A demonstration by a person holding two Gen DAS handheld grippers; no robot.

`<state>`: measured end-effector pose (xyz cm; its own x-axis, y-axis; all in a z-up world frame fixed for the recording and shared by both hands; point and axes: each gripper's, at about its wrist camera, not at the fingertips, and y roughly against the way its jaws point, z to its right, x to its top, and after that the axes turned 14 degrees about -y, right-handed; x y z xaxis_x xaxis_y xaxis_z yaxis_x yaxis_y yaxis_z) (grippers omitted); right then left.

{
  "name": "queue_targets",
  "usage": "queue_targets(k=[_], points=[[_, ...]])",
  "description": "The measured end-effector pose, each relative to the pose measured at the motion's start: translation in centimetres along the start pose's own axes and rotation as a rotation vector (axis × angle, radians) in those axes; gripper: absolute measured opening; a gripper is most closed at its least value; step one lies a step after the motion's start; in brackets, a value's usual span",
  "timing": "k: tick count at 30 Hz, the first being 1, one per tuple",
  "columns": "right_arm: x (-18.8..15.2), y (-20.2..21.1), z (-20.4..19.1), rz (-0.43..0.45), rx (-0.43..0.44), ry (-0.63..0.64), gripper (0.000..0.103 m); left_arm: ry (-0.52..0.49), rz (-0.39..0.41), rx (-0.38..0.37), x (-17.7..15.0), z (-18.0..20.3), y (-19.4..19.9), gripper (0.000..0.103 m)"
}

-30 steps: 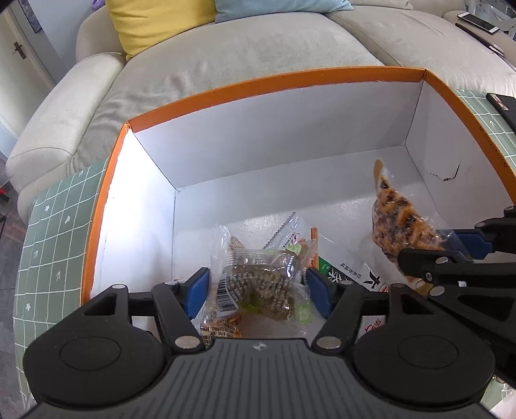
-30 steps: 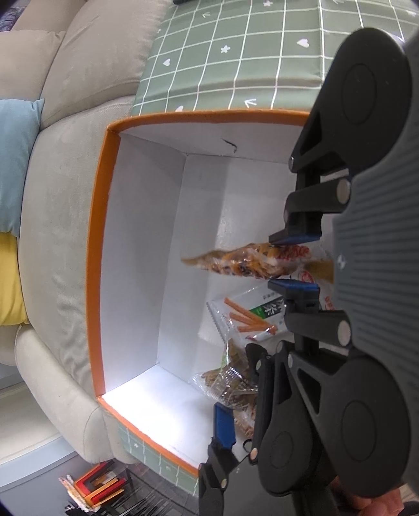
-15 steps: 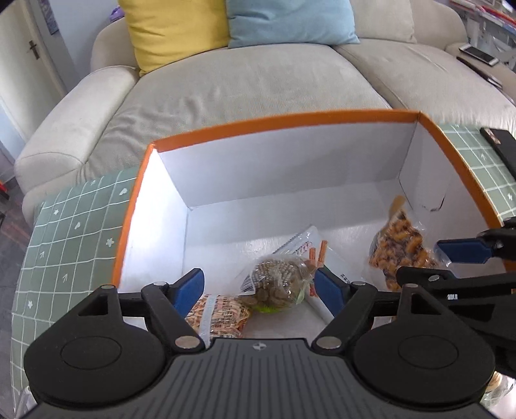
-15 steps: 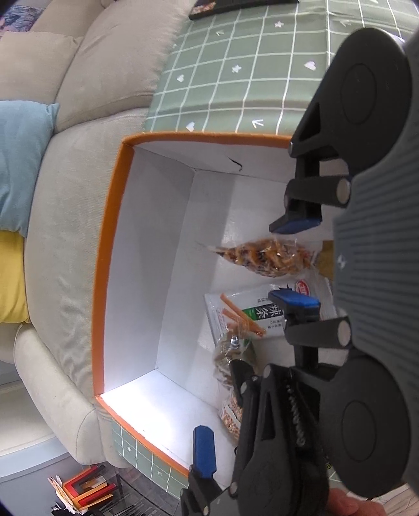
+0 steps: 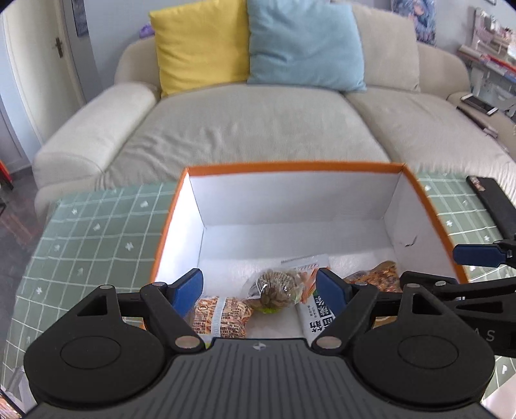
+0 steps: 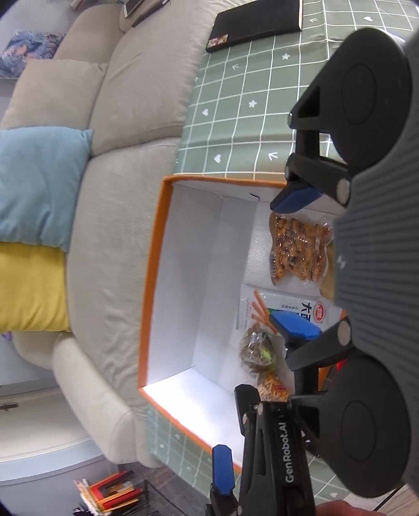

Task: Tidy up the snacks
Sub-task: 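Open both grippers to drop the bags into the box, then withdraw both open grippers up from the box, then move both open grippers down toward the remaining snacks beside the box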

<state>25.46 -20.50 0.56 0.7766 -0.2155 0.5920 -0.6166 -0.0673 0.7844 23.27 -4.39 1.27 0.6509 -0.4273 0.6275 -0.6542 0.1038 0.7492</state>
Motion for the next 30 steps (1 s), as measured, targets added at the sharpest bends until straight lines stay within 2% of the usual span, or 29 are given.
queue_targets(k=[2, 3, 4, 11, 14, 18, 21, 25, 26, 28, 30], points=[[-0.5, 1.1, 0.1, 0.030, 0.015, -0.010, 0.068, 0.001, 0.036, 0.008, -0.3, 0.1, 1.3, 0.093], [-0.7, 1.7, 0.1, 0.046, 0.022, -0.013, 0.073, 0.001, 0.053, 0.015, -0.4, 0.1, 1.9, 0.093], [-1.1, 2.2, 0.1, 0.066, 0.027, -0.016, 0.075, 0.002, 0.071, 0.021, -0.6, 0.1, 2.5, 0.093], [-4.1, 5.9, 0.0, 0.194, 0.075, -0.025, 0.076, -0.029, 0.183, 0.038, -2.8, 0.5, 6.3, 0.086], [-5.7, 7.2, 0.0, 0.248, 0.079, -0.028, 0.077, -0.057, 0.188, 0.101, -4.0, 0.9, 7.0, 0.086], [-8.0, 8.5, 0.0, 0.289, 0.084, -0.025, 0.077, -0.070, 0.215, 0.132, -6.1, 1.3, 7.9, 0.085], [-9.9, 8.9, -0.1, 0.308, 0.078, -0.011, 0.077, -0.071, 0.188, 0.168, -7.6, 1.6, 8.2, 0.084], [-12.5, 8.9, -0.2, 0.314, 0.079, 0.001, 0.077, -0.038, 0.195, 0.094, -9.7, 1.0, 8.8, 0.083], [-13.3, 8.9, -0.2, 0.310, 0.079, 0.005, 0.077, -0.030, 0.213, 0.056, -10.3, 0.8, 9.0, 0.083], [-14.5, 8.6, -0.2, 0.292, 0.084, 0.015, 0.082, -0.017, 0.210, -0.009, -11.6, 0.7, 9.3, 0.088], [-15.6, 8.2, -0.1, 0.264, 0.090, 0.026, 0.085, -0.003, 0.197, -0.039, -12.9, 0.8, 9.5, 0.090]])
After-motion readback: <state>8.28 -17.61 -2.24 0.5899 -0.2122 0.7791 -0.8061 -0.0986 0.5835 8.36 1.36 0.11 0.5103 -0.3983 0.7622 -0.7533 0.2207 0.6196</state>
